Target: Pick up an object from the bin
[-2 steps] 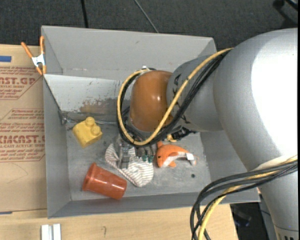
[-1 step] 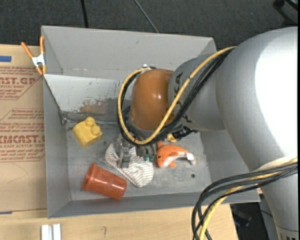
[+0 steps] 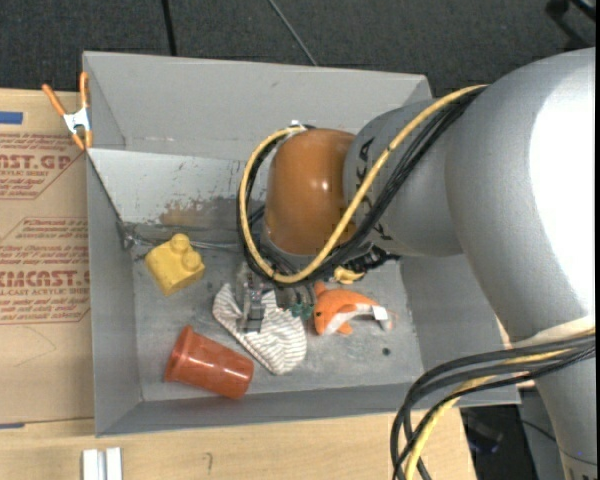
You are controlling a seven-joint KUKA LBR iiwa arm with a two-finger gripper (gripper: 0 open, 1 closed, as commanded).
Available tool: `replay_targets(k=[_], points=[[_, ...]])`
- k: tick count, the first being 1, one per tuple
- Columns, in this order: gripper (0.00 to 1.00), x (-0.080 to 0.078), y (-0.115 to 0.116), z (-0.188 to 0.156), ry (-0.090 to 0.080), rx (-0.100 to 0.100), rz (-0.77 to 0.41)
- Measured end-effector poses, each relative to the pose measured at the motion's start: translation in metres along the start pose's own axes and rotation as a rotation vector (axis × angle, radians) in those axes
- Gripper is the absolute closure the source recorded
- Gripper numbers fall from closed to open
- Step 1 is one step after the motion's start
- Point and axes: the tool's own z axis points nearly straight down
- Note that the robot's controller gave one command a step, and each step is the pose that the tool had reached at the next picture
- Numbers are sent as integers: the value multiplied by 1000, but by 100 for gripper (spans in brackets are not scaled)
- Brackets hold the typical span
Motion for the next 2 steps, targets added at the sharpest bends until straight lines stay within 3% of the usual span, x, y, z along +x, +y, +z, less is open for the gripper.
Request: replay_targets(k=[2], points=[[100, -2, 1, -42, -10, -2, 0]])
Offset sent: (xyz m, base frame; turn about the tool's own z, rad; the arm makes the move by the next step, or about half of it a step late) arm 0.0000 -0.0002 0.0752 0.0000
